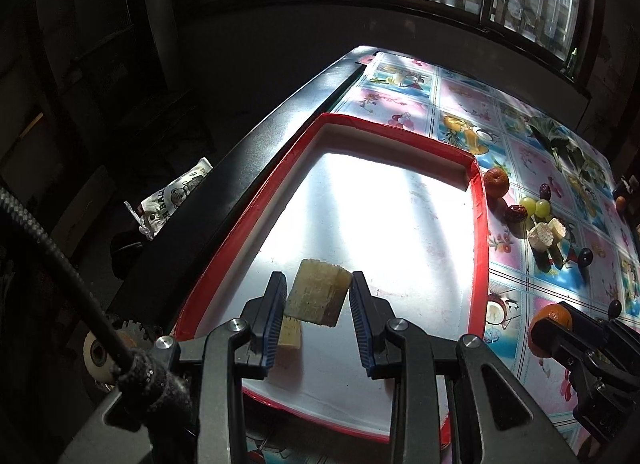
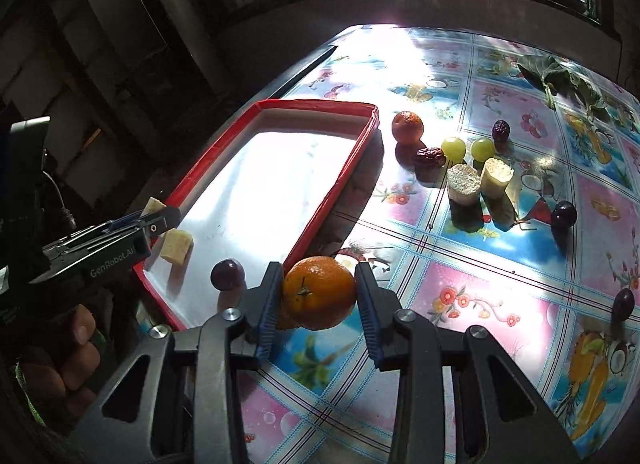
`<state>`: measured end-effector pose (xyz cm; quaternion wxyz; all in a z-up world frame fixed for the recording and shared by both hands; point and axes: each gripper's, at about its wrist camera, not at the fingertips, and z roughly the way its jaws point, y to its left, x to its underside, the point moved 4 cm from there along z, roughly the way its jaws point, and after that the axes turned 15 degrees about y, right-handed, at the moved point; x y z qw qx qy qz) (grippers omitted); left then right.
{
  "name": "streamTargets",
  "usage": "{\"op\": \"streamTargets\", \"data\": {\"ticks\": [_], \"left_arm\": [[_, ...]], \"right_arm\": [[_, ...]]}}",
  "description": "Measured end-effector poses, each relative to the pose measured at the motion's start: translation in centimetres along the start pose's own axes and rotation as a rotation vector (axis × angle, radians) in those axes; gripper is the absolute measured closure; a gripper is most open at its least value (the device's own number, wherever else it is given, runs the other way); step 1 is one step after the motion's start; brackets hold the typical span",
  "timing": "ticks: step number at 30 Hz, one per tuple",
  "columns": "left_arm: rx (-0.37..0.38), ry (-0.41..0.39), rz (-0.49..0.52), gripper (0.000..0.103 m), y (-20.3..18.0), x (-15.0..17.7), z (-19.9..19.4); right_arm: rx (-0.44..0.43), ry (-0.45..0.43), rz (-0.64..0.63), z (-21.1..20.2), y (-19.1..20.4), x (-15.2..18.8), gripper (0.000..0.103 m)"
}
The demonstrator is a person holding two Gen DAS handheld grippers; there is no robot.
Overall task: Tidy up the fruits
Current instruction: 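Carry the chunk and mandarin into the red tray and open both tools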
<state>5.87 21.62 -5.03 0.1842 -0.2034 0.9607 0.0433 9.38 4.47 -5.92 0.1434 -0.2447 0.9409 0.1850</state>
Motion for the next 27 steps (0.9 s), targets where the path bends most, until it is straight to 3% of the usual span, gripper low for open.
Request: {"op": "streamTargets", "data": {"ticks": [15, 27], "left_arm": [[-0.016, -0.001, -0.010, 0.071, 0.8, -1.6, 0.6], [-0.042, 0.101, -0.031, 0.071, 1.3, -3.4, 4.9]], "right_arm": [[-0.017, -0.005, -0.023, 0.6, 1.5, -2.5, 0.064], [-0.001, 0.104, -0.104, 7.0, 4.9, -5.0, 0.064]]}}
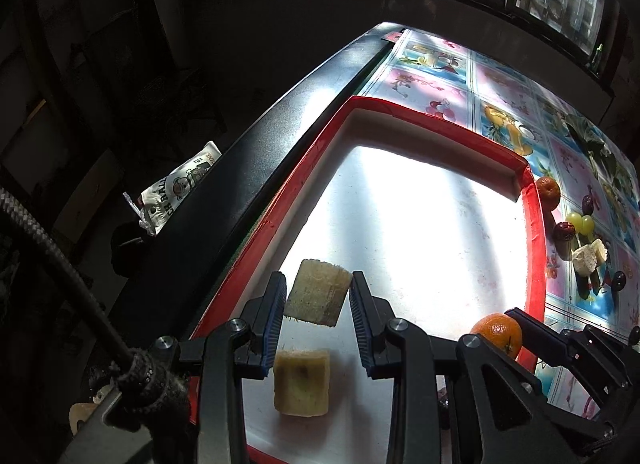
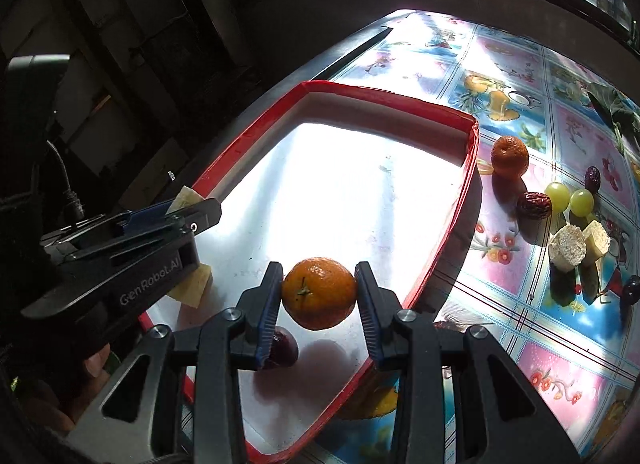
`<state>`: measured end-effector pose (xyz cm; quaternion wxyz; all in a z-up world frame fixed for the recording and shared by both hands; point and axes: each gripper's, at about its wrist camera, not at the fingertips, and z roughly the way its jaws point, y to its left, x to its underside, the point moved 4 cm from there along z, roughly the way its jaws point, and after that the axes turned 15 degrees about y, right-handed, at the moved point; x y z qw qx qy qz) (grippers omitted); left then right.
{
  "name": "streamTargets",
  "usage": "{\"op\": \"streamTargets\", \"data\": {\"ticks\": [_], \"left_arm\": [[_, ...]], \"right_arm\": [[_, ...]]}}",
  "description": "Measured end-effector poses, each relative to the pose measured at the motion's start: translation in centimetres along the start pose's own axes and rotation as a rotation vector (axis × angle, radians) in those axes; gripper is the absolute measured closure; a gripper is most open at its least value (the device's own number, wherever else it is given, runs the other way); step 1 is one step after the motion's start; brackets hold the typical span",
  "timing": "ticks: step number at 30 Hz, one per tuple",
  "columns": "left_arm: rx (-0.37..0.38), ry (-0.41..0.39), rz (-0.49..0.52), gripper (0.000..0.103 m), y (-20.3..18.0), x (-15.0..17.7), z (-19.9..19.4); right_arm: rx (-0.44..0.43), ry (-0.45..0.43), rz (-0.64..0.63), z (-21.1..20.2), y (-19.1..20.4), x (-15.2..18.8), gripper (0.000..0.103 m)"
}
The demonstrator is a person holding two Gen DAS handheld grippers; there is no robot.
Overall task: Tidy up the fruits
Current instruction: 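Carry the chunk and mandarin into the red tray and open both tools, then lift both tools away from the tray and back over the table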
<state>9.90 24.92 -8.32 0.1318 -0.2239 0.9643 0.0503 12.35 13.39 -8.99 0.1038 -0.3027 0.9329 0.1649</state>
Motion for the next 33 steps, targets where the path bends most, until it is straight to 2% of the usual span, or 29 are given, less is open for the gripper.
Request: {"op": "streamTargets", "data": {"ticks": [8, 12, 14, 20, 27, 30, 33], "left_arm": [[-0.013, 0.063, -0.011, 0.071, 0.1, 0.4, 2.1], [-0.022, 0.050, -0.013, 0.070, 0.2, 0.6, 1.4], [-0.024, 0.038, -0.013, 0.070, 0.2, 0.7, 0.8], [-0.019, -0.012, -0.018, 0.049, 0.0, 1.3, -1.5], [0.024, -0.039, 0.021, 0.048, -1.4, 2.2, -4.5], [0.052, -0.061, 0.061, 0.048, -2.1, 2.4, -7.4], [0.043, -0.124, 0.119, 0.048, -2.6, 2.3, -11.7]], "right_arm": [[0.014, 0.036, -0.028, 1.4, 0.3, 0.2, 0.063], [0.017, 0.017, -0.028, 0.7, 0.2, 0.2, 0.052], [0.012, 0.003, -0.027, 0.1, 0.0, 0.5, 0.050], [-0.012, -0.042, -0.012, -2.4, -1.0, 2.5, 0.049], [0.005, -0.101, 0.056, -7.3, -3.9, 5.8, 0.048], [0.031, -0.148, 0.074, -11.5, -5.4, 7.4, 0.049], [0.103, -0.202, 0.080, -18.0, -6.9, 8.9, 0.049]]}}
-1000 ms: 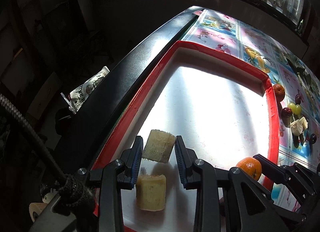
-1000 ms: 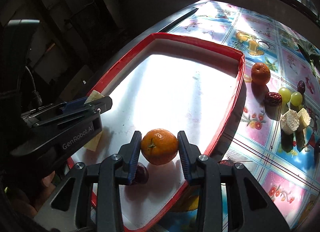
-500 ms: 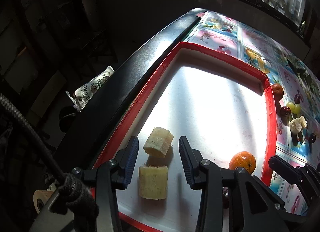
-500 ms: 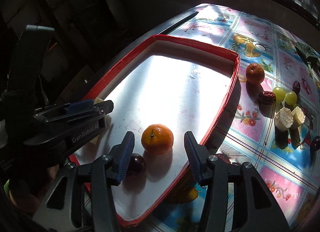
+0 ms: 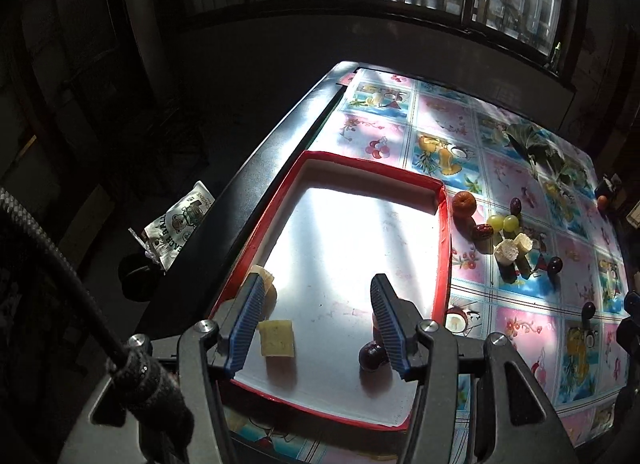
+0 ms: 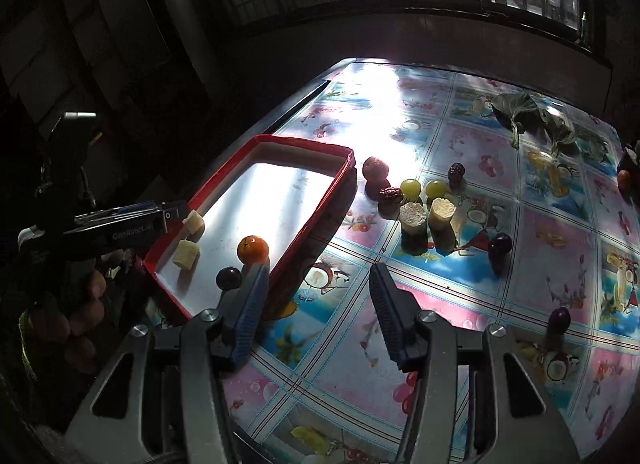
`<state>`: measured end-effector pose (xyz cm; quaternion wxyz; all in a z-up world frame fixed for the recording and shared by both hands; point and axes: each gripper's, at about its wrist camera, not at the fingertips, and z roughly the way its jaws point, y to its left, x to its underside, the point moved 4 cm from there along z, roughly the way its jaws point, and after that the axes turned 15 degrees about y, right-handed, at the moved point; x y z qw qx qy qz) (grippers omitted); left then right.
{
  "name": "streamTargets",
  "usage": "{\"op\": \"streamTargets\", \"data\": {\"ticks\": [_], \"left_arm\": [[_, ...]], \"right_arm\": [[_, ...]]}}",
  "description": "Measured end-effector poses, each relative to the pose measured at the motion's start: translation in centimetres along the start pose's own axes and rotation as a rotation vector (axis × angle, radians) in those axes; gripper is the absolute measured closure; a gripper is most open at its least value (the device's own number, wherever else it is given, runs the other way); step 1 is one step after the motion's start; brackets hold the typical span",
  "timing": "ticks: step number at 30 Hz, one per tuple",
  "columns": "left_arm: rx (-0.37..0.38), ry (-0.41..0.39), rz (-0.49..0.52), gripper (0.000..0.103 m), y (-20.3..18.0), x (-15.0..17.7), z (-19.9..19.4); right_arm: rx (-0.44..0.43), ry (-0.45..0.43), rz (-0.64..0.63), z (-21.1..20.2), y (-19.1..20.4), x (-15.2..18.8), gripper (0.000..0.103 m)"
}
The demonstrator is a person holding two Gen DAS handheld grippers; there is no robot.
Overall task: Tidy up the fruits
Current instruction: 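Lift both tools away from the tray and back over the table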
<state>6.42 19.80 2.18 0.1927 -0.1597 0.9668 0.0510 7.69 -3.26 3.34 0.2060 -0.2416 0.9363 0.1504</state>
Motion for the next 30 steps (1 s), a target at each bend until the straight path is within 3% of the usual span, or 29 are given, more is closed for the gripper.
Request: {"op": "streamTargets", "data": {"ticks": [2, 8, 14, 17, 18, 19, 21, 23, 25, 27, 30], "left_arm": [[0.004, -0.044, 0.045, 0.048, -0.5, -0.6, -3.2], [0.010, -0.198, 0.198, 0.048, -2.2, -2.3, -13.9], [-0.032, -0.287, 0.346, 0.044, -5.1, -2.6, -21.4], [-0.037, -0.297, 0.420, 0.037, -7.0, -2.5, -23.4], [-0.041, -0.304, 0.432, 0.028, -7.7, -2.5, -23.4], [-0.045, -0.311, 0.440, 0.023, -8.3, -2.3, -23.2], [-0.028, -0.308, 0.460, 0.023, -9.5, -1.7, -22.1], [0.016, -0.282, 0.462, 0.023, -10.7, -0.8, -19.9], [0.061, -0.245, 0.457, 0.023, -11.8, 0.0, -17.1], [0.087, -0.224, 0.430, 0.023, -12.6, 0.6, -14.1], [0.117, -0.192, 0.382, 0.023, -13.5, 1.5, -9.6]], "right_arm": [[0.060, -0.057, -0.021, -5.5, -1.1, 0.0, 0.049], [0.421, -0.295, -0.065, -25.5, -3.1, -0.9, 0.043], [0.740, -0.482, -0.058, -42.3, -1.7, -3.1, 0.039], [0.810, -0.556, -0.005, -49.6, -1.1, -4.7, 0.034], [0.791, -0.567, 0.005, -51.0, -1.0, -5.1, 0.029], [0.752, -0.550, 0.006, -51.5, -1.0, -5.3, 0.023], [0.665, -0.523, -0.011, -50.0, -1.2, -5.3, 0.022], [0.595, -0.509, -0.034, -46.0, -1.4, -3.8, 0.022], [0.481, -0.480, -0.048, -40.4, -2.2, -1.6, 0.022], [0.313, -0.421, -0.026, -33.6, -3.6, 0.3, 0.022], [0.098, -0.320, 0.086, -22.6, -6.9, 2.4, 0.022]]}}
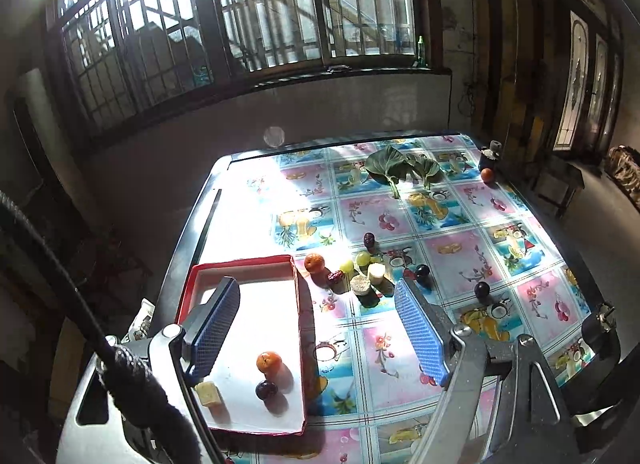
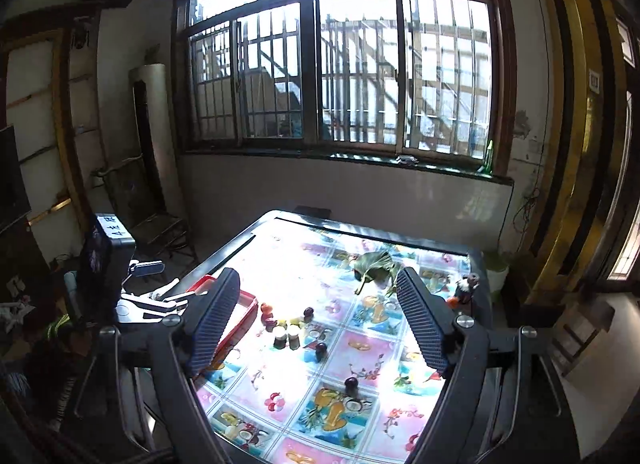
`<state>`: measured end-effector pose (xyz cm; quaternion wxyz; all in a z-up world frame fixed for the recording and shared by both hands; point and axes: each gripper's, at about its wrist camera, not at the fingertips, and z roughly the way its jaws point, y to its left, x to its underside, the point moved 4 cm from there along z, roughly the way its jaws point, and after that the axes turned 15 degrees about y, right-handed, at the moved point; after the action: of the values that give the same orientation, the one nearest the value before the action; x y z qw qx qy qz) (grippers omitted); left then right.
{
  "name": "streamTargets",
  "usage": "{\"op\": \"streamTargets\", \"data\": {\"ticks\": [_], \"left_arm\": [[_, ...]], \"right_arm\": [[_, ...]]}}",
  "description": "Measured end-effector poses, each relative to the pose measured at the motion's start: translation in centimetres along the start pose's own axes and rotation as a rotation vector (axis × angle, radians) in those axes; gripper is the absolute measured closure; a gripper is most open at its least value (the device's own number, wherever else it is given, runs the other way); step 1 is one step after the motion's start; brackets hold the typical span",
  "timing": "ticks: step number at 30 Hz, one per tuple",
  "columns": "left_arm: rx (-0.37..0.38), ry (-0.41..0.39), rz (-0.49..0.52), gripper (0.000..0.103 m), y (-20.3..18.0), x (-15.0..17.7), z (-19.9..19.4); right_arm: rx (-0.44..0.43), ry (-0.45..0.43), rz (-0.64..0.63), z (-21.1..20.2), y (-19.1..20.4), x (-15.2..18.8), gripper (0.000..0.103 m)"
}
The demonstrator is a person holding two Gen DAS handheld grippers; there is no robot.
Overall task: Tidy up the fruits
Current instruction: 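Lift both tools away from the tray and back over the table, then grasp the round white chunk with the left tool while the right tool grasps another mandarin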
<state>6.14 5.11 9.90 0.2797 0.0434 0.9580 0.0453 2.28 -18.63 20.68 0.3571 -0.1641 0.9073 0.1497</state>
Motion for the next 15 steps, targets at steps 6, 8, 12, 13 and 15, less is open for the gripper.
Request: {"op": "streamTargets", "data": {"ticks": [6, 8, 12, 13, 15], "left_arm": [[0.022, 0.086, -0.106, 0.026, -0.6, 2.5, 7.9], [0.020, 0.128, -0.127, 0.027, -0.6, 2.9, 10.2], [0.042, 0.184, -0.142, 0.032, -1.0, 2.8, 13.6], [0.059, 0.199, -0.146, 0.032, -1.2, 2.6, 14.5], [0.090, 0.213, -0.145, 0.033, -1.8, 2.0, 15.8]], "right_arm": [[-0.077, 0.221, 0.338, 15.6, -6.7, 8.0, 0.025], [-0.042, 0.257, 0.398, 17.8, -8.7, 9.4, 0.026], [0.019, 0.273, 0.468, 19.8, -12.3, 10.1, 0.026], [0.029, 0.268, 0.487, 20.1, -13.1, 10.1, 0.026], [0.042, 0.251, 0.522, 20.7, -14.7, 9.6, 0.026]]}}
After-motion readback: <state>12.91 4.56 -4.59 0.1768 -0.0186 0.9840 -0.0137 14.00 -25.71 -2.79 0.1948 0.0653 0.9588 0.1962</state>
